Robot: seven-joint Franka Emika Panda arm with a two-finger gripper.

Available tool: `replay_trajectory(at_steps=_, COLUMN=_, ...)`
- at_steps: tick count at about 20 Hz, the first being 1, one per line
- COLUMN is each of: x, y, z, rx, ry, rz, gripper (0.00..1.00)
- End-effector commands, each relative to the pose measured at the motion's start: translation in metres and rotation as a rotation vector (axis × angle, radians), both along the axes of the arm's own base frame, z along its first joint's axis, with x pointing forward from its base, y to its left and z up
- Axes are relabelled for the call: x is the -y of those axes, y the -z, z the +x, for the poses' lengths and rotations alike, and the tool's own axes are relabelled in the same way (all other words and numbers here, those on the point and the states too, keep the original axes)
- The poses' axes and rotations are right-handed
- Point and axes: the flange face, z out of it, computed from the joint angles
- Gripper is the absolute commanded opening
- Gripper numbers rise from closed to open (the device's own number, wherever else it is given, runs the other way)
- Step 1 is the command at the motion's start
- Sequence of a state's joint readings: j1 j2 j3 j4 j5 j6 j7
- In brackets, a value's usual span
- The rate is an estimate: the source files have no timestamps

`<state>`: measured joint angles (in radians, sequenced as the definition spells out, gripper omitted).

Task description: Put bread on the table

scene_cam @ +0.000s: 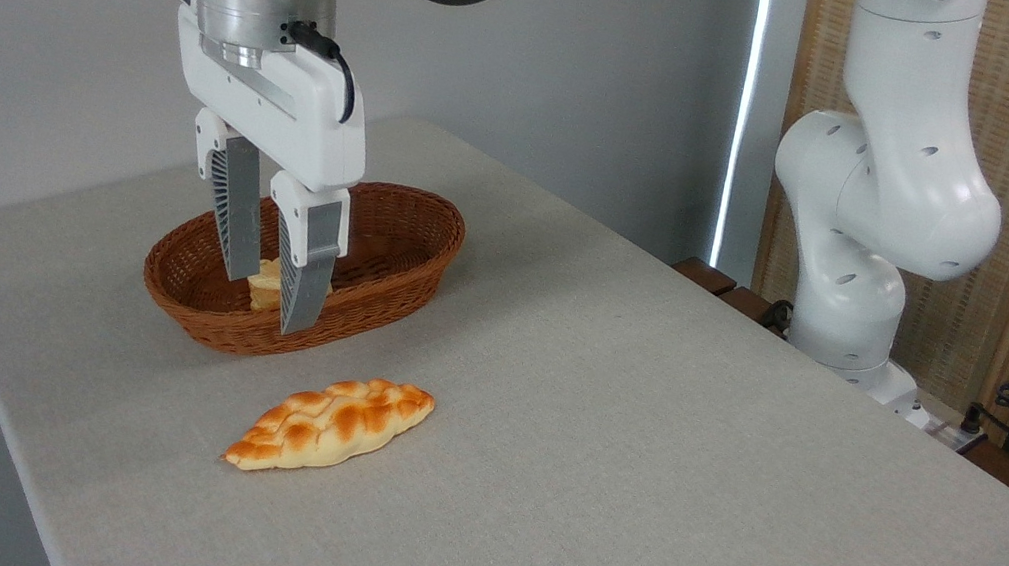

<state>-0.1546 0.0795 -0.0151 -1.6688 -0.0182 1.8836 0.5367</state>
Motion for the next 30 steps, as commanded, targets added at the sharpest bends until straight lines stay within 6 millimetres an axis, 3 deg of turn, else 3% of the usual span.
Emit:
replay_trajectory(at_steps=1, x=0.005, y=-0.001, z=-0.004, rx=-0.017, ry=0.002, rz=-0.009, gripper=1.0)
replay_trajectory(at_steps=24, x=0.012, y=0.002, z=-0.006, rx=-0.028, ry=0.017, rz=-0.006, gripper=1.0)
replay_trajectory(at_steps=30, x=0.031, y=0.01, z=-0.008, rx=-0.033, ry=0.038, rz=-0.036, gripper=1.0)
